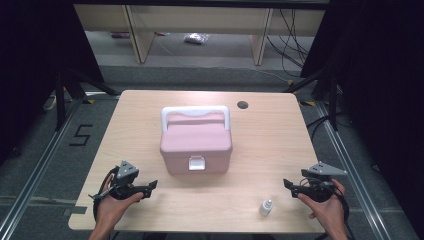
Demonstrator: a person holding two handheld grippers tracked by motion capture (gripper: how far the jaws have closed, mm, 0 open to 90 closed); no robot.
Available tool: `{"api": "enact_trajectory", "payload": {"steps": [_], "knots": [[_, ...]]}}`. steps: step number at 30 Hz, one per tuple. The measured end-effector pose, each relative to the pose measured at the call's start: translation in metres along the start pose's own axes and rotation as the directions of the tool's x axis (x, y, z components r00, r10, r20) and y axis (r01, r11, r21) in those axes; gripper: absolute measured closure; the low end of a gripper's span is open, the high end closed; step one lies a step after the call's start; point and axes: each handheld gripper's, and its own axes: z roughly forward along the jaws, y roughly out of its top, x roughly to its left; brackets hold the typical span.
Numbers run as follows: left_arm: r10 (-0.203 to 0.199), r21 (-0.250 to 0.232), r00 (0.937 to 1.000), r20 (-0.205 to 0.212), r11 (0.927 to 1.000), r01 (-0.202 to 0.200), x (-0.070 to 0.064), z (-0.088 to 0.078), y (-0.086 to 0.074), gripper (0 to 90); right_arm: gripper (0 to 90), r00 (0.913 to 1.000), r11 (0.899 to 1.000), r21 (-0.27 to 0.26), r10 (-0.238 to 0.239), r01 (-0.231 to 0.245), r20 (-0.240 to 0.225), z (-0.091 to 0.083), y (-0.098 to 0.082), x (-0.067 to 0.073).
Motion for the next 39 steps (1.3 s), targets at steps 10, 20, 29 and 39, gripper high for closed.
{"api": "enact_trajectory", "payload": {"steps": [10,20,29,39], "knots": [[-0.051,-0.014,0.9987,-0.003,0.9986,0.051,0.019,0.011,0.023,21.1,40.1,0.9973,0.998,-0.006,-0.069,0.069,-0.024,0.017,0.035,0.002],[-0.033,-0.055,0.9992,0.024,0.9979,0.034,0.034,0.028,0.046,53.8,73.8,0.9774,0.986,-0.007,-0.165,0.165,-0.133,0.055,0.075,0.014],[0.019,-0.084,0.9983,0.056,0.9964,-0.014,0.034,0.045,0.066,84.5,90.0,0.9549,0.980,-0.028,-0.199,0.198,-0.220,0.083,0.103,0.031],[0.043,-0.071,0.9957,0.082,0.9968,-0.037,0.028,0.055,0.078,89.5,90.0,0.9338,0.971,-0.008,-0.232,0.239,-0.272,0.110,0.118,0.050]]}}
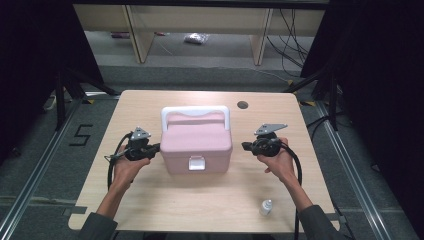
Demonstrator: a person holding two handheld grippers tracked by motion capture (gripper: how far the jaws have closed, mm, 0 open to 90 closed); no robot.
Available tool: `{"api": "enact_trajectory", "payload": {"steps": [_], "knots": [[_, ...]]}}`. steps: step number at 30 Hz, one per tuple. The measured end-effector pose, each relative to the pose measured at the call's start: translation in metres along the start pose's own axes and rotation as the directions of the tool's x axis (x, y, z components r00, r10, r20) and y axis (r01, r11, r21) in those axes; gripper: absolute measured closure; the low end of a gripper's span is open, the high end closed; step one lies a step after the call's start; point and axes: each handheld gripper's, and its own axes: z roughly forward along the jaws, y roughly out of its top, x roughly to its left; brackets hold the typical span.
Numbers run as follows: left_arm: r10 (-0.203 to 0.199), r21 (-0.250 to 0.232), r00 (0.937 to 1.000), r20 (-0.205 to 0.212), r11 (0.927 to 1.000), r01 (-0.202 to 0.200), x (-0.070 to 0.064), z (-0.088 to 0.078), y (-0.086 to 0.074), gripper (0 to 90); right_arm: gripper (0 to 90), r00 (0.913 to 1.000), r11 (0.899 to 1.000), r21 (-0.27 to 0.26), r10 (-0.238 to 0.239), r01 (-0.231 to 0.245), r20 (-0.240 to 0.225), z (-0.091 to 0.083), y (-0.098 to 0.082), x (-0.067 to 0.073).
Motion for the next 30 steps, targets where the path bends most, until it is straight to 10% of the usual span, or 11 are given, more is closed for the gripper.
{"api": "enact_trajectory", "payload": {"steps": [11,30], "knots": [[-0.002,0.001,0.9999,0.016,1.0000,0.002,-0.002,0.003,0.000,89.5,90.0,0.9985,0.999,0.011,-0.043,0.043,-0.034,0.017,0.011,0.015],[0.122,0.034,0.9922,0.025,0.9918,-0.123,-0.025,0.012,0.010,89.6,90.0,0.9991,1.000,0.009,-0.017,0.018,-0.040,0.005,-0.002,0.014]]}}
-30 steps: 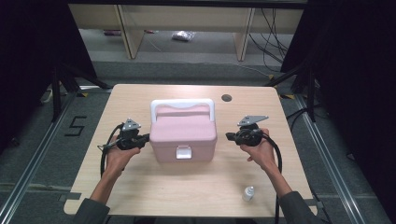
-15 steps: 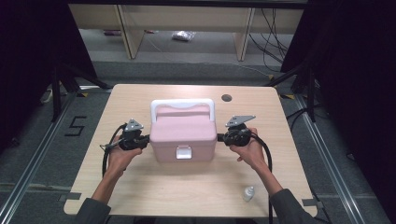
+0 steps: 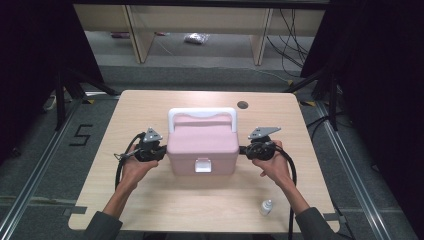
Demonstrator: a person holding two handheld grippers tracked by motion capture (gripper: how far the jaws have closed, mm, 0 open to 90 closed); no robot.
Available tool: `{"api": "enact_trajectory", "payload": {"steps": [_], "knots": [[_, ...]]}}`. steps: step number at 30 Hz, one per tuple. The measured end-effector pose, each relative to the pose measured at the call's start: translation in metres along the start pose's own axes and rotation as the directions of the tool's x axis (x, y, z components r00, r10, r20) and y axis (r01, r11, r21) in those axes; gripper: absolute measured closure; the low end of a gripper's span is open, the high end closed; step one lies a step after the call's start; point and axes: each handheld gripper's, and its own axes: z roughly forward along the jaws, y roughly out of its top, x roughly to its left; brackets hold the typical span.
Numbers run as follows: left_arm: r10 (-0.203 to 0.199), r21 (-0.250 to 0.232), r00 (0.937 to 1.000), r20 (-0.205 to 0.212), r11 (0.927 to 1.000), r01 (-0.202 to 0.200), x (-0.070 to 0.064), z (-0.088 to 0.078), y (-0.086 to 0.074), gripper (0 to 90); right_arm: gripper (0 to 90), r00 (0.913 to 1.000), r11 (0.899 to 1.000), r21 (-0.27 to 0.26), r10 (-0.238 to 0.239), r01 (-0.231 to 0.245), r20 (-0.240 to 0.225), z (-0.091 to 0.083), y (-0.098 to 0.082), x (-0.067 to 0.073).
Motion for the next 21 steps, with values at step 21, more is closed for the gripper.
{"api": "enact_trajectory", "payload": {"steps": [21], "knots": [[0.078,-0.001,0.9938,0.078,0.9969,-0.079,-0.049,0.011,0.018,89.6,90.0,0.9975,0.999,-0.025,0.043,-0.042,0.057,-0.049,-0.044,-0.006]]}}
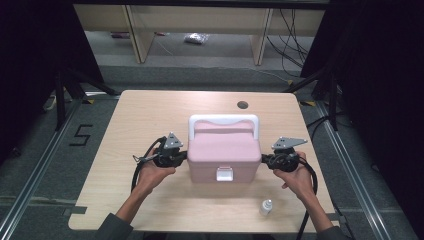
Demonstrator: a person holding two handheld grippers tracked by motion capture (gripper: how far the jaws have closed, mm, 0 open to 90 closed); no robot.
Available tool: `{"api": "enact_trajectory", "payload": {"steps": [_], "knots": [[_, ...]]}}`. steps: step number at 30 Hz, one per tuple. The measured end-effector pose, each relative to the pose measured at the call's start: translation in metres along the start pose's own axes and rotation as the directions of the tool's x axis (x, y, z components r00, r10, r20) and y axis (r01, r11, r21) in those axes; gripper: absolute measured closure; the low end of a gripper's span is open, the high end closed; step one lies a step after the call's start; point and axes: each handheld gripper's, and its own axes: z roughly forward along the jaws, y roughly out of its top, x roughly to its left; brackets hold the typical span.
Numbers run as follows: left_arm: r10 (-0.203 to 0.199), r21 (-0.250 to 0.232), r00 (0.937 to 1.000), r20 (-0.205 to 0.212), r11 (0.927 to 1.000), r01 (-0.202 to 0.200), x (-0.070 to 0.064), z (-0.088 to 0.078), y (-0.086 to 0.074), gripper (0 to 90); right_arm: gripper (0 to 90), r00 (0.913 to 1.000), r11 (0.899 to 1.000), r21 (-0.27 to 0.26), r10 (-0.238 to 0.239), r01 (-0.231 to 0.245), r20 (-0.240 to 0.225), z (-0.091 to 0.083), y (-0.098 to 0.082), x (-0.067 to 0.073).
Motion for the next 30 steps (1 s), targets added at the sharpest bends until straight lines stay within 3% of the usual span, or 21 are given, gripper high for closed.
{"api": "enact_trajectory", "payload": {"steps": [1,3,5,7,10,15,18,23,26,27,30], "knots": [[-0.002,-0.004,1.0000,0.000,1.0000,0.002,0.000,0.000,0.000,89.6,90.0,0.9992,0.999,-0.014,-0.030,0.031,0.026,0.000,-0.001,0.001],[0.002,-0.003,1.0000,0.000,1.0000,-0.002,-0.001,0.000,0.000,89.6,90.0,0.9990,0.999,-0.004,-0.037,0.037,0.023,-0.001,0.000,0.002],[0.011,-0.001,0.9999,-0.001,0.9999,-0.011,-0.001,0.000,0.000,89.6,90.0,0.9995,1.000,0.000,-0.030,0.030,0.014,-0.001,-0.001,0.002],[0.014,0.002,0.9999,-0.005,0.9999,-0.014,-0.002,0.000,0.000,89.6,90.0,0.9996,1.000,-0.001,0.016,-0.016,0.023,-0.002,-0.002,0.005],[0.011,-0.001,0.9999,-0.006,0.9999,-0.011,-0.003,0.000,0.000,89.6,90.0,0.9991,0.999,-0.020,-0.034,0.035,0.026,-0.002,-0.003,0.002],[0.012,-0.009,0.9999,0.007,0.9999,-0.012,-0.004,0.001,0.000,89.6,90.0,0.9998,1.000,-0.008,0.011,-0.011,0.019,-0.005,-0.005,0.004],[0.011,-0.003,0.9999,0.012,0.9999,-0.011,-0.005,0.001,0.000,89.5,90.0,0.9995,1.000,-0.013,-0.008,0.009,0.031,-0.006,-0.005,0.003],[0.016,0.014,0.9998,0.006,0.9998,-0.016,-0.001,0.000,0.001,83.1,84.6,0.9983,0.999,-0.022,-0.023,0.024,0.053,-0.006,-0.006,0.000],[0.000,0.021,0.9999,0.014,0.9998,-0.001,0.001,-0.001,0.001,79.0,82.7,0.9979,1.000,-0.013,-0.016,0.017,0.062,-0.007,-0.006,0.001],[0.005,0.029,0.9998,0.018,0.9996,-0.005,0.002,-0.001,0.001,77.4,79.7,0.9964,1.000,-0.009,0.003,-0.002,0.085,-0.007,-0.007,0.002],[-0.007,0.026,0.9999,0.015,0.9996,0.007,0.007,-0.002,0.001,74.5,78.3,0.9965,1.000,-0.009,0.009,-0.009,0.084,-0.008,-0.009,-0.001]]}}
